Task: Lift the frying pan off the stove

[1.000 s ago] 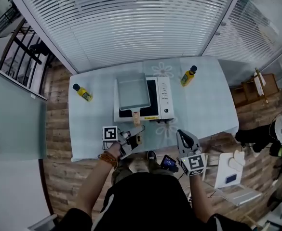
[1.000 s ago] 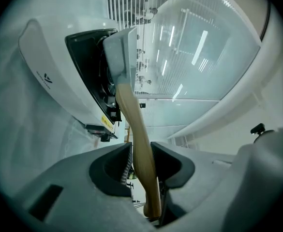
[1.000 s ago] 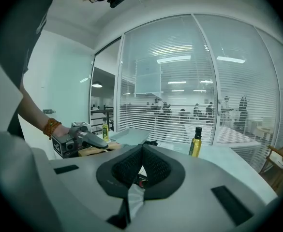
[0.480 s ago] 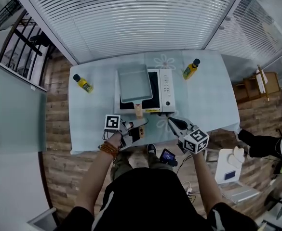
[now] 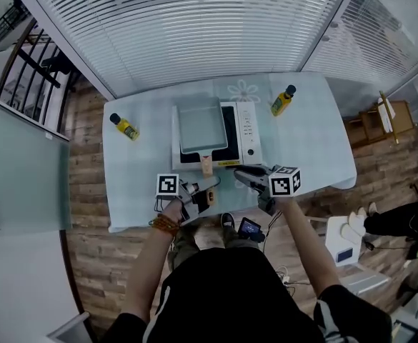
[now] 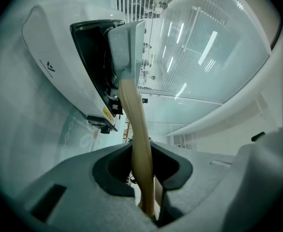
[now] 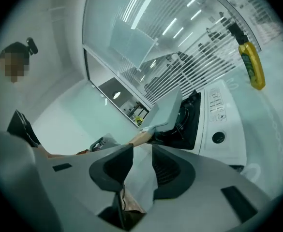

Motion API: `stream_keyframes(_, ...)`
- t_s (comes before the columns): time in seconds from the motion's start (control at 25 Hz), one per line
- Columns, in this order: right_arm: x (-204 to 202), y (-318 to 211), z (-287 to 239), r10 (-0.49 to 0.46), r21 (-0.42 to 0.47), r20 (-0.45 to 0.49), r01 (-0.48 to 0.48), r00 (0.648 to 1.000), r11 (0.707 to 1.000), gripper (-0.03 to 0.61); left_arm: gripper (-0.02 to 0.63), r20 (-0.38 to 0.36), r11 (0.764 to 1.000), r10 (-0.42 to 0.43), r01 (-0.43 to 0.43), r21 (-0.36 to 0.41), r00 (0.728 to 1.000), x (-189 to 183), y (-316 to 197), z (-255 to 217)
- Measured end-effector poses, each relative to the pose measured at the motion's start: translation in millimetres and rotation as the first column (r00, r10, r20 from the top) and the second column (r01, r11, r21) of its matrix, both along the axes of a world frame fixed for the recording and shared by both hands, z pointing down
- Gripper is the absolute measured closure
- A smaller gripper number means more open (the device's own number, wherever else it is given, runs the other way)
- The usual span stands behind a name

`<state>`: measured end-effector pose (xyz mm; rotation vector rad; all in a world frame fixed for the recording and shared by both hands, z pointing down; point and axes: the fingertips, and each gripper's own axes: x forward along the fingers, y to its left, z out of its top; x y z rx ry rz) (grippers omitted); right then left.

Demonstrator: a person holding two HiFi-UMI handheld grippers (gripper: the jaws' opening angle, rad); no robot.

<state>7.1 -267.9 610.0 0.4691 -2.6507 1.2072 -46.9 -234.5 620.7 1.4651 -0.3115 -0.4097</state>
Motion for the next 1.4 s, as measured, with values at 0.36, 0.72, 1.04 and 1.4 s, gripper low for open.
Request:
stream_keyframes(0.36,-33.3,-2.7,12.7,-0.082,-0.254,0.146,0.118,0.986,0.96,0.36,0.525,0.03,1.0,0.026,-0.026,0.003,0.999,-1.5,3.5,1.4)
stream_keyframes(0.72,-66.8,-9.6,13.7,-0.083,-0.367,0.221,0.162,0.972,0.916,0.324,0.525,0.013,0.999,0.037,-0.037,0.016,0.999,1.2,6.8,-4.4)
stream_keyframes(1.04,-88.2,-10.2,20.2,-0.076,-0.423,0.247,0.178,0.966,0.889,0.318,0.525,0.006,0.999,0.04,-0.04,0.016,0.999,1.9,7.0,-6.0)
stream_keyframes(1.4,-107.6,-7.5,33.8,-0.118,-0.411,0.256,0.218,0.96,0.885,0.318,0.525,0.006,0.999,0.047,-0.047,0.025,0.999,0.4,10.6,-0.5)
